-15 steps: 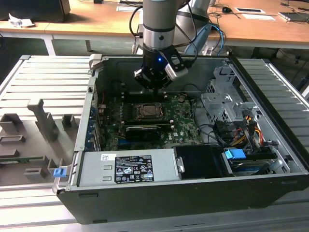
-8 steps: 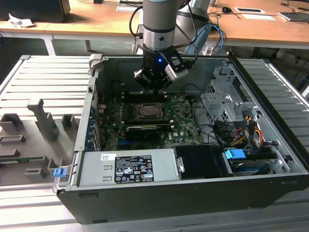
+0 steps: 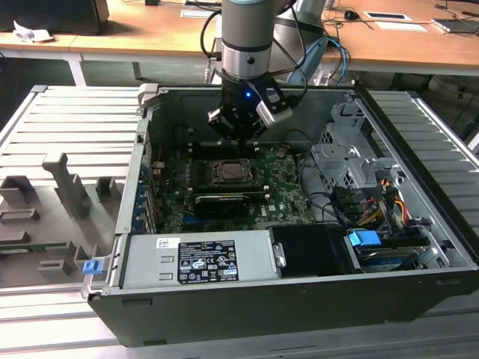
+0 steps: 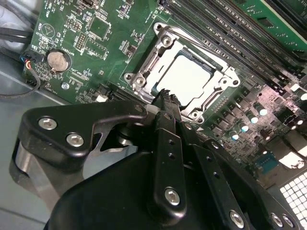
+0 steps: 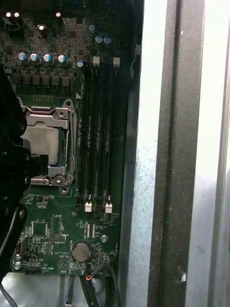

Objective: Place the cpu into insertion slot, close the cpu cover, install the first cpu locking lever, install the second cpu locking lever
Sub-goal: 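Install the second cpu locking lever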

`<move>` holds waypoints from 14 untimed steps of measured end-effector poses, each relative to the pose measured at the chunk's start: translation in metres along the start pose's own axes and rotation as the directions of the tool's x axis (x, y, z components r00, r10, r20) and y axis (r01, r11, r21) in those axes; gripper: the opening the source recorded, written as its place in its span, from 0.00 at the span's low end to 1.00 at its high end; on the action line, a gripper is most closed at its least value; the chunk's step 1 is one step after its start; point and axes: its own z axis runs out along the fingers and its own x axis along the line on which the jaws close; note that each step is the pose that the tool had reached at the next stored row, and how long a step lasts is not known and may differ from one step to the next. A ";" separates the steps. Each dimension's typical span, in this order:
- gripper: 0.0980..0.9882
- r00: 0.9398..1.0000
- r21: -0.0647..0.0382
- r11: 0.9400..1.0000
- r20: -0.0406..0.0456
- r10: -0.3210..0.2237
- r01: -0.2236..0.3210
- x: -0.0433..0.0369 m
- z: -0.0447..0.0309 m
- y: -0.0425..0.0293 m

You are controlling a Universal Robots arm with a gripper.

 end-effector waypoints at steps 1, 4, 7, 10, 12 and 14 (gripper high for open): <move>0.01 1.000 0.000 1.000 0.000 0.000 0.000 0.0000 0.0000 -0.0006; 0.01 1.000 0.000 1.000 0.000 0.000 0.000 0.0001 -0.0001 -0.0019; 0.01 1.000 0.000 1.000 0.000 0.000 0.000 0.0002 -0.0002 -0.0034; 0.01 1.000 0.000 1.000 0.000 0.000 0.000 0.0003 -0.0002 -0.0053; 0.01 1.000 0.000 1.000 0.000 0.000 0.000 0.0003 -0.0025 -0.0064; 0.01 1.000 0.000 1.000 0.000 0.000 0.000 0.0003 -0.0056 -0.0104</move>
